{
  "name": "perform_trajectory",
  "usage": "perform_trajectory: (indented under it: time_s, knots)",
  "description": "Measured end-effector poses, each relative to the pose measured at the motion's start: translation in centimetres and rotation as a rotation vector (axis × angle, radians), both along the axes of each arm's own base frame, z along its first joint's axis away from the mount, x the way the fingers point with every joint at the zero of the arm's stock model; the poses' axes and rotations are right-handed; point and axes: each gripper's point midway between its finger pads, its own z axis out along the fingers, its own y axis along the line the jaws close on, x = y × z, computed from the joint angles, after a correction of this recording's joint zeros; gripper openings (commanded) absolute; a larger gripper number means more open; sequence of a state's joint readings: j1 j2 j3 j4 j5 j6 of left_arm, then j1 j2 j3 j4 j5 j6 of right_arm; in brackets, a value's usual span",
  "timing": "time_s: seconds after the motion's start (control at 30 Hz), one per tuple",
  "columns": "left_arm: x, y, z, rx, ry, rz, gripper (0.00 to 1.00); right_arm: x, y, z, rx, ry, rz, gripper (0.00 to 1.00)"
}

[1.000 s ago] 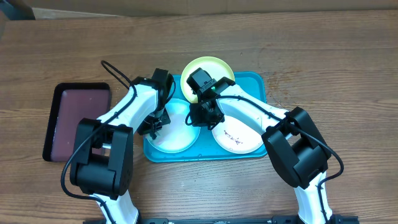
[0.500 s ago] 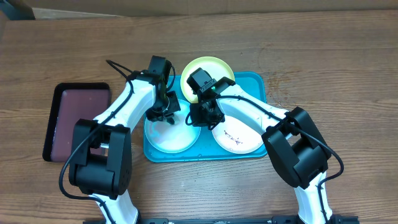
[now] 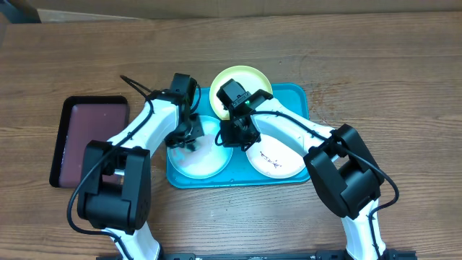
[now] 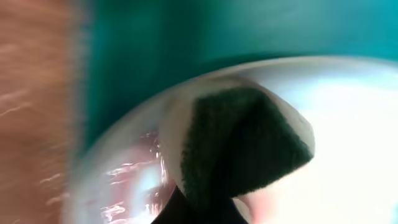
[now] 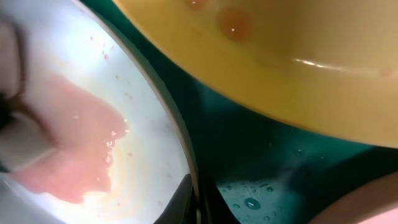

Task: Clean dirty plates on tray and stack at the side
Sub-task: 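Keep scrubbing the plate's stain with the left gripper's sponge, then lift the sponge away to the water tray with the left gripper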

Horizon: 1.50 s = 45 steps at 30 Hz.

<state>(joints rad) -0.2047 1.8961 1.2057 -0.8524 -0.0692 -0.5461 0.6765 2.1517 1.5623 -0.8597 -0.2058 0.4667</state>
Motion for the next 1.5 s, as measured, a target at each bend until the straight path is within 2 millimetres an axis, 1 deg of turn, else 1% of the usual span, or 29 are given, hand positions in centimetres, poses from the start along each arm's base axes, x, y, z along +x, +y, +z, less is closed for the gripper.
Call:
perform_trajectory:
  time_s: [0.07,0.1,0.17,0.27,0.37,0.43,0.5,0.53,0.63,0.73,0.9,1.0,1.1,1.17,1.3,1.43,1.5]
  knots:
    - [-1.2,2.1,0.1,0.086,0.045,0.041,0.04,0.0,0.0,0.0,0.000,0.000,0.000,0.04]
    - [-1.6,2.8,0.2,0.109,0.060,0.056,0.04,0.0,0.0,0.0,0.001,0.000,0.000,0.04]
    - [-2.0,3.5,0.4,0.130,0.077,0.077,0.04,0.0,0.3,0.1,0.016,0.000,0.004,0.04]
    - [-2.4,3.9,1.2,0.156,0.104,0.087,0.04,-0.2,0.6,0.1,0.019,0.004,0.010,0.04]
    - [-1.7,4.0,2.5,0.158,0.098,0.094,0.04,-0.3,0.4,0.1,0.011,0.008,0.007,0.04]
    - [-0.3,3.5,3.3,0.118,0.062,0.093,0.04,-0.3,0.2,0.0,0.005,0.009,0.005,0.04]
    - [1.4,1.9,3.8,0.007,0.015,0.066,0.04,-0.2,0.1,0.0,0.002,0.007,0.003,0.04]
    - [1.6,1.6,3.8,-0.011,0.011,0.059,0.04,-0.2,0.1,0.0,0.002,0.007,0.004,0.04]
    - [1.7,-0.5,3.8,-0.135,0.014,0.026,0.04,-0.2,0.1,0.0,0.001,0.006,0.003,0.04]
    - [1.2,-2.1,3.4,-0.229,0.029,0.007,0.04,-0.2,0.0,0.0,0.000,0.006,0.003,0.04]
    - [-1.0,-3.9,1.6,-0.324,0.090,-0.008,0.04,-0.2,0.1,0.0,0.001,0.004,0.003,0.04]
    - [-2.1,-4.7,0.5,-0.347,0.112,-0.023,0.04,-0.1,0.1,0.0,0.001,0.004,0.003,0.04]
    - [-2.6,-4.8,-0.1,-0.355,0.117,-0.023,0.04,-0.1,0.0,0.0,-0.001,0.004,0.002,0.04]
    - [-2.8,-4.5,-0.3,-0.339,0.125,-0.021,0.04,-0.1,0.0,0.0,-0.003,0.004,0.002,0.04]
    - [-4.0,-2.6,-0.3,-0.210,0.160,0.016,0.04,-0.3,0.2,0.0,0.004,0.009,0.008,0.04]
    - [-5.1,0.3,-0.3,-0.027,0.189,0.098,0.04,-0.4,0.3,0.0,0.009,0.011,0.009,0.04]
    - [-5.3,1.6,-0.2,0.047,0.185,0.128,0.04,-0.4,0.3,0.0,0.009,0.012,0.009,0.04]
